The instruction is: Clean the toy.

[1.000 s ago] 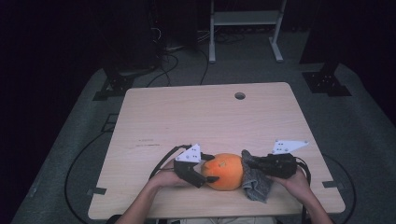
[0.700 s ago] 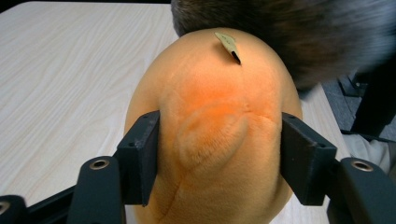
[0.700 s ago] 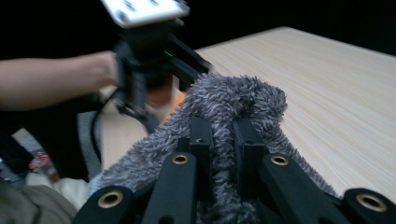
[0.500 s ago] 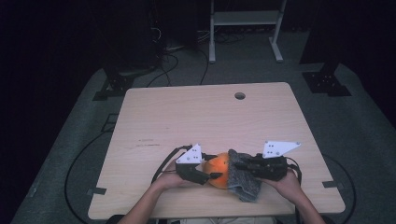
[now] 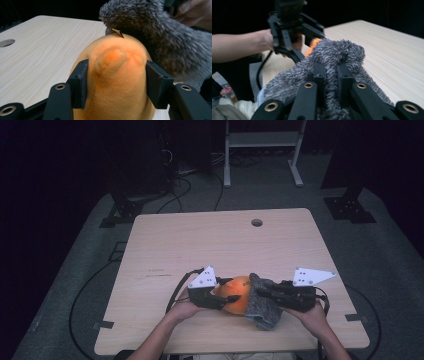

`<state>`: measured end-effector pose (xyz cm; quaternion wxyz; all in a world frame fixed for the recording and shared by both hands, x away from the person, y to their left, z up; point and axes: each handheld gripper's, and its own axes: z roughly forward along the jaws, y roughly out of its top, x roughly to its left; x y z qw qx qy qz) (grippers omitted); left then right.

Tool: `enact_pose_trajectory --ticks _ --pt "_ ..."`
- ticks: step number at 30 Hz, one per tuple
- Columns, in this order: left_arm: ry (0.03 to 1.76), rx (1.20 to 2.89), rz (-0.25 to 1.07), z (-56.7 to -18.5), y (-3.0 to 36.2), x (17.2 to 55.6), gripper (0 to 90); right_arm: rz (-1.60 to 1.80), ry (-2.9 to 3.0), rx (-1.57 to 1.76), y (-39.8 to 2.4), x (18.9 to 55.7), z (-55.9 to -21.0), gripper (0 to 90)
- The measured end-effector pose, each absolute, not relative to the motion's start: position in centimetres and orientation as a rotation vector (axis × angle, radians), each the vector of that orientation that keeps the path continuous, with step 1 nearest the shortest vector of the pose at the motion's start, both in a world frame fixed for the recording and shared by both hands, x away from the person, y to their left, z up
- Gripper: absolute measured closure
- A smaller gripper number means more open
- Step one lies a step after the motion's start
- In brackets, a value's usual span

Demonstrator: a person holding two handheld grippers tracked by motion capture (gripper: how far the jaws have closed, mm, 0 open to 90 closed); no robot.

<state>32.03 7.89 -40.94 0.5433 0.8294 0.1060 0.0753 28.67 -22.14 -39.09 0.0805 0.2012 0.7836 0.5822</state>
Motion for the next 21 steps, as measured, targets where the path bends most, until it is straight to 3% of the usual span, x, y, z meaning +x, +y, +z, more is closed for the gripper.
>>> enact_pose_trajectory --ticks 7,13,21 --pt "0.258 2.014 0.183 -41.5 7.5 31.9 42.2 1.638 2.382 0.596 -20.1 28.9 -40.0 80.4" --pt "0.303 1.974 0.113 -42.1 7.8 32.7 17.4 1.602 2.419 0.656 -20.2 29.6 -41.6 80.5" --pt "0.32 1.983 0.036 -43.3 8.9 33.9 9.7 1.583 2.419 0.673 -20.8 29.7 -41.9 80.5"
